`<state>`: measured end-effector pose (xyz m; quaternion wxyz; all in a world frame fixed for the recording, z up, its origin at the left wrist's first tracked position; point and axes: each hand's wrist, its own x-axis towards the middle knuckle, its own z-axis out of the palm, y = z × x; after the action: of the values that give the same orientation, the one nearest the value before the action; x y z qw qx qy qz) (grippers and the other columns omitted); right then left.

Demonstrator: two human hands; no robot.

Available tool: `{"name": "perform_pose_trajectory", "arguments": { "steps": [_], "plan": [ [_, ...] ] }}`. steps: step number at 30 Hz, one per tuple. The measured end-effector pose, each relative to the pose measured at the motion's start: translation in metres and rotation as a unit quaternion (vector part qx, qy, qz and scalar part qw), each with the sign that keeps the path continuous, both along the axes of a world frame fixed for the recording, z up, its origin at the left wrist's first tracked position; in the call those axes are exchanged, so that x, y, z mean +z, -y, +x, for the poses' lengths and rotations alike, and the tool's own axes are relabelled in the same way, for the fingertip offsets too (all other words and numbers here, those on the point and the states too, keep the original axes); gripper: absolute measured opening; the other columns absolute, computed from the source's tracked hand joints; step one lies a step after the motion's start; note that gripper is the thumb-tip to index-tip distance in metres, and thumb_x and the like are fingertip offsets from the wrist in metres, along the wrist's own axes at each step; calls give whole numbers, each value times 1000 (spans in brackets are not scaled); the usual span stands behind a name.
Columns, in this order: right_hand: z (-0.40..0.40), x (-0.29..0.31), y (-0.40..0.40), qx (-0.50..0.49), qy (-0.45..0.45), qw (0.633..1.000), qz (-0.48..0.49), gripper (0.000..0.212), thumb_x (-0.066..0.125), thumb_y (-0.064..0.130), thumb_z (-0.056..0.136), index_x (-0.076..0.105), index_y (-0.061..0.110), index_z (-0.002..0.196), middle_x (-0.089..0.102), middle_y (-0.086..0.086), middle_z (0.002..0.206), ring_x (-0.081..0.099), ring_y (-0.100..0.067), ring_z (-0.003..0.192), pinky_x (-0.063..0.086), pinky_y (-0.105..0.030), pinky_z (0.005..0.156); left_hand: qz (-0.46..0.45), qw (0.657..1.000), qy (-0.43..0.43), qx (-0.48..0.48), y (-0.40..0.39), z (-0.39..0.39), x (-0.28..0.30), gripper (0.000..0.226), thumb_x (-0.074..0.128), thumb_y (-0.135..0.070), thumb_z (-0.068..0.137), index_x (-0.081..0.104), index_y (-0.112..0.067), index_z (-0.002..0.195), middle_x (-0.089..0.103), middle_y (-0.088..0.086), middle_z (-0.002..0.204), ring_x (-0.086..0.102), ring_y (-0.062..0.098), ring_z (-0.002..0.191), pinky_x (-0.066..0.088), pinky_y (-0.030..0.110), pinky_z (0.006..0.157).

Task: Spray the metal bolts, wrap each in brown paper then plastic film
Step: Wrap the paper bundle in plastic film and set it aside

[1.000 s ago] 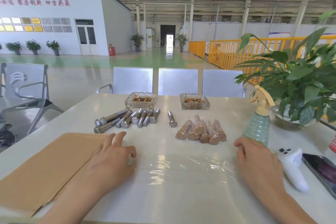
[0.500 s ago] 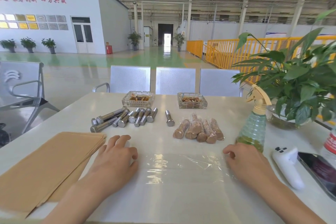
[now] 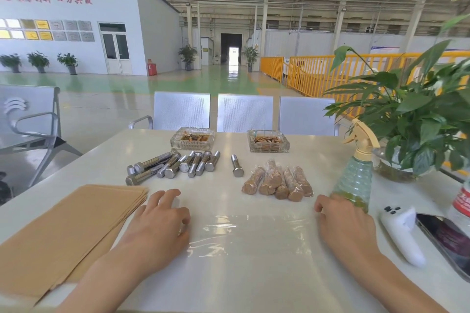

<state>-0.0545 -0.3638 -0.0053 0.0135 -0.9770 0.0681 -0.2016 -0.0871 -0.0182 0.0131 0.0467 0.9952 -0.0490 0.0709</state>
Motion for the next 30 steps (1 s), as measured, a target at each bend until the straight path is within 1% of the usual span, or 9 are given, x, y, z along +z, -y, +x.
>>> {"name": "perform_pose_trajectory", "arguments": {
  "steps": [3,7,9,11,13,16,19,23,30],
  "plan": [
    [-3,-2,4,-9,-1,1000,-2,22,46,20,96,59,34,107,60,9,102,63,-21,88,47,-30,63,6,1000,-9,-7,-1,-1,3,26,45,-46,99,60,-37,119,15,-7,163,11,21,152,26,35,120],
    [-6,5,4,-39,30,999,2,25,45,18,98,59,34,111,64,8,98,60,-23,80,37,-30,57,-3,1000,-19,-8,-1,-1,7,32,46,-47,99,59,-37,127,14,-6,164,8,21,153,23,36,122],
    [-9,9,1,-30,66,997,8,24,46,22,100,60,36,114,63,8,100,62,-24,80,38,-31,57,1,1000,-12,-4,1,-1,7,35,45,-46,100,56,-37,132,12,-5,165,5,21,154,21,36,123],
    [-11,9,-5,48,74,996,32,25,51,24,98,62,38,115,59,11,103,63,-21,91,44,-32,62,17,1000,-4,0,3,-3,7,35,45,-45,100,55,-37,133,9,-5,166,1,22,155,19,37,124],
    [-17,6,-14,148,37,987,47,27,53,25,98,62,41,117,55,15,108,56,-14,109,47,-31,78,29,1000,-5,3,6,-5,7,33,44,-45,100,57,-36,130,8,-6,166,0,23,156,17,37,124],
    [-28,-6,-23,214,-28,976,8,29,44,34,102,55,44,127,50,20,115,45,-7,115,41,-24,86,38,999,-14,2,8,-7,6,33,42,-46,99,60,-33,124,10,-6,166,0,23,156,19,38,123],
    [-41,-10,-22,210,-62,976,8,30,34,42,105,49,46,131,46,22,119,42,-2,115,40,-21,80,43,998,-35,-8,4,-8,8,38,45,-52,97,59,-32,126,7,-6,167,-1,23,156,21,38,122],
    [-48,-5,-17,201,-79,976,5,33,32,45,105,44,48,135,43,25,125,39,-2,118,46,-24,84,49,997,-61,-21,-3,-9,11,48,49,-61,92,57,-34,131,3,-7,167,-3,22,156,20,37,123],
    [-38,0,-26,185,-53,981,-6,34,35,34,102,50,44,131,47,21,117,39,-8,110,38,-23,90,26,999,-17,-26,0,-7,9,47,43,-59,98,51,-38,140,12,-6,165,7,19,154,21,38,123]
  ]
}}
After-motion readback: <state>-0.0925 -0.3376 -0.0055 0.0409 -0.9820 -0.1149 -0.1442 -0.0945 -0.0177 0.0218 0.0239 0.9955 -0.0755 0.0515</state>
